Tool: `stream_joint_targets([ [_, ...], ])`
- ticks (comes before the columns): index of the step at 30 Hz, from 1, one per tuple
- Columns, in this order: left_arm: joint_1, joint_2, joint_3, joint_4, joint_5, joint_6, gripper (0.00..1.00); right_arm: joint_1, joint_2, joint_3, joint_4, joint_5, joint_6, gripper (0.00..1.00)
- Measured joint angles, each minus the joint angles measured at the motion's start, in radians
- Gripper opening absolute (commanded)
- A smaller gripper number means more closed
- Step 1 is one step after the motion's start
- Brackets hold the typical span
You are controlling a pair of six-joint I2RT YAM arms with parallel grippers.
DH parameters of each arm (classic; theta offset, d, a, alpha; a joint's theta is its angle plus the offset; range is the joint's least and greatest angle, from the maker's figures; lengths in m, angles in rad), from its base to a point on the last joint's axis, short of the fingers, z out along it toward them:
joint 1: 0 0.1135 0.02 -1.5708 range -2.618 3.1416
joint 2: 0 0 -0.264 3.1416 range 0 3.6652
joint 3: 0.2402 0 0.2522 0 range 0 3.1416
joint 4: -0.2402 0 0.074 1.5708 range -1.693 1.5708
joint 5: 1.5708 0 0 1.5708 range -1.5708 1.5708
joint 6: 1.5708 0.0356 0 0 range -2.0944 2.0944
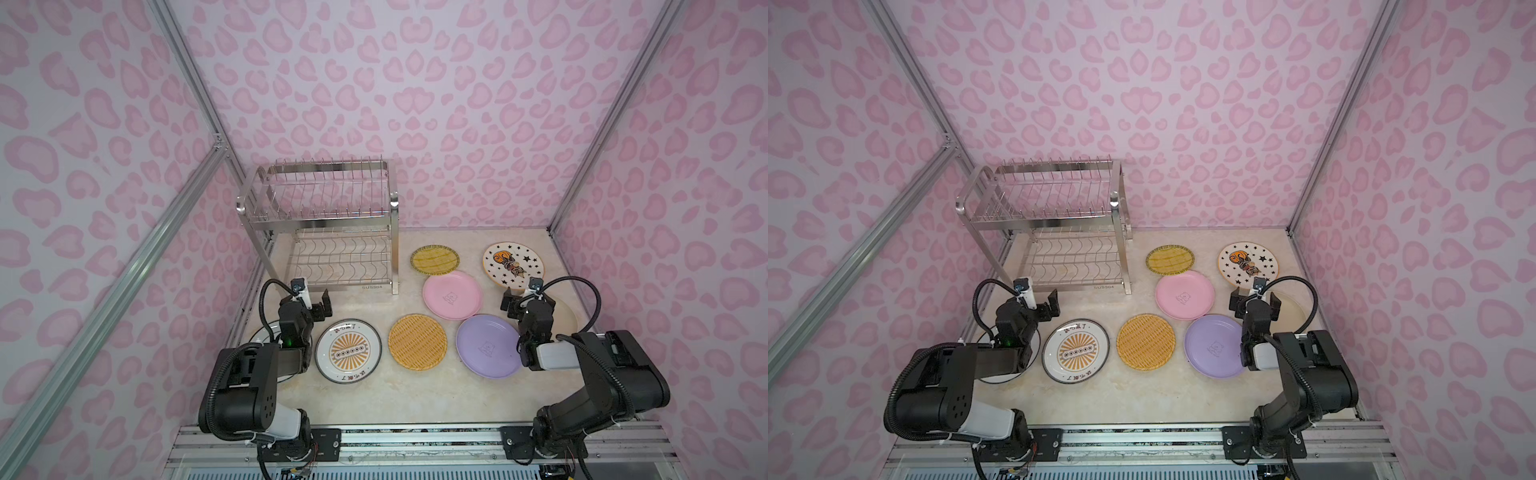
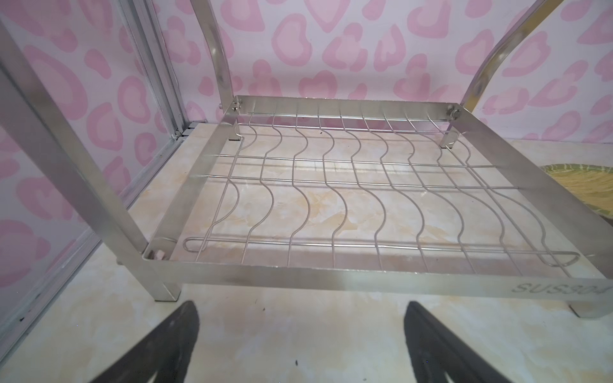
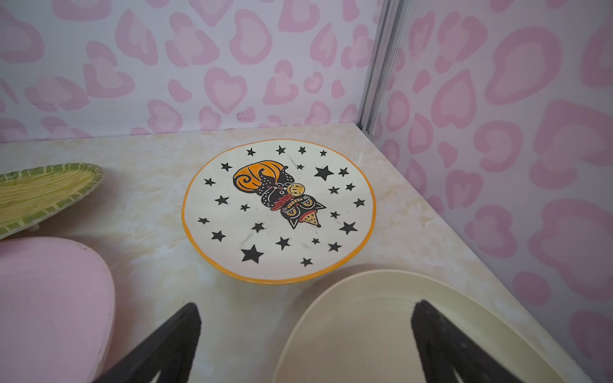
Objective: Load plates into a dish rack
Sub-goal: Move the plate to the middle-right of the table.
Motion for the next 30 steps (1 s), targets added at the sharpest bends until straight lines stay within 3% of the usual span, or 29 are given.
stream_joint_targets([
  [30, -0.002, 0.0, 0.0, 0.0, 0.0, 0.0, 0.98, 0.018, 0.0, -0.007, 0.018, 0.022, -0.016, 1.0],
])
